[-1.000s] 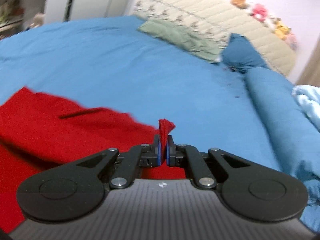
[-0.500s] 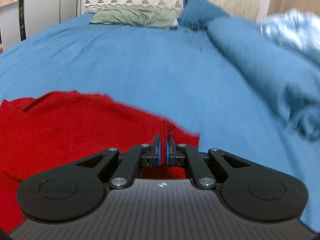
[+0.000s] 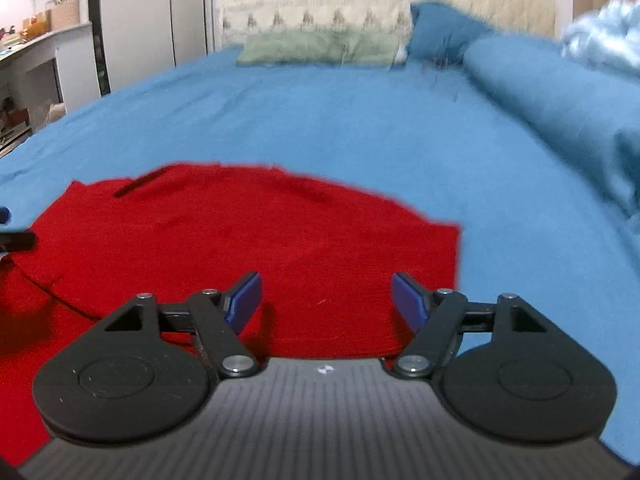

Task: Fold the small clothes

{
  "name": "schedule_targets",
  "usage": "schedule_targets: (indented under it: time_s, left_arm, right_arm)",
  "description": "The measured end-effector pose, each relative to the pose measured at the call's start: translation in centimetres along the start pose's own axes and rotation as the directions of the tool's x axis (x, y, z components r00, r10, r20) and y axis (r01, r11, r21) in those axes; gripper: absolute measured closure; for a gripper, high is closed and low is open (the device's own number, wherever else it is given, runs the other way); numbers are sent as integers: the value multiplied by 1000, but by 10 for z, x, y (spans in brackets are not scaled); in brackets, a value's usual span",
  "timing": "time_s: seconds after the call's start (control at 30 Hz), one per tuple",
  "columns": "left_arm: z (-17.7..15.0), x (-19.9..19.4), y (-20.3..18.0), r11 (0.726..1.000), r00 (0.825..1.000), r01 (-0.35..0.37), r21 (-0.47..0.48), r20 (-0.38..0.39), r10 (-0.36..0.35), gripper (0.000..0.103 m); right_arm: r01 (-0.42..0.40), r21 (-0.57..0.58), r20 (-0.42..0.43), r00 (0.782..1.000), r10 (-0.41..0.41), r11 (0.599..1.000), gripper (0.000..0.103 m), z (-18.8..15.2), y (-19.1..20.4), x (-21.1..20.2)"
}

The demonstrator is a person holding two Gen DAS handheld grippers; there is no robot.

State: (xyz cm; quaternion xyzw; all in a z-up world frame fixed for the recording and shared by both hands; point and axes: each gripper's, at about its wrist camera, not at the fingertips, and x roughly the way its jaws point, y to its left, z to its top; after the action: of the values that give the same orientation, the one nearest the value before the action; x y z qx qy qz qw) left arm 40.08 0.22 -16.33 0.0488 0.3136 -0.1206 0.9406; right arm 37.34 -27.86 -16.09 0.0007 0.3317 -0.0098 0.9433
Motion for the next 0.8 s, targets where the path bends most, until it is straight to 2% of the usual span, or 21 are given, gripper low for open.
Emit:
schedule_targets:
  time_s: [0.1, 0.2, 0.33, 0.47, 0.57, 0.67, 0.7, 0.8]
  left_arm:
    - [-12, 20, 1, 1000, 998, -9, -13, -69, 8, 2]
    - [-22, 16, 9, 1000, 999, -1, -29, -53, 0, 2]
    - [-23, 17, 11, 999, 998, 9, -35, -56, -11, 2]
    - [-28, 18, 11, 999, 998, 13, -39, -63, -15, 2]
    - [-30, 15, 13, 999, 998, 14, -34, -62, -16, 2]
    - [-22, 9, 11, 999, 998, -12, -37, -62, 9, 5]
    - [-17, 1, 9, 998, 997, -54, -39, -51, 52, 5]
    - [3, -36, 4, 999, 999, -47, -20, 2, 47, 4]
  right_arm:
    - [17, 85, -52, 999, -13, 996, 15, -14, -12, 18]
    - [-10, 134, -20, 1000, 13, 991, 15, -17, -20, 11]
    - [-99, 174, 69, 994, 88, 980, 13, 6, -24, 12]
    - [-27, 229, -35, 999, 35, 973, 14, 16, -34, 52]
    - [31, 251, -41, 999, -21, 968, 15, 15, -43, 57]
    - [29, 268, -13, 1000, -27, 963, 16, 18, -48, 39]
    - [13, 273, 21, 1000, -20, 962, 16, 19, -52, 24]
    - [-34, 231, 105, 994, 10, 972, 15, 29, -52, -27]
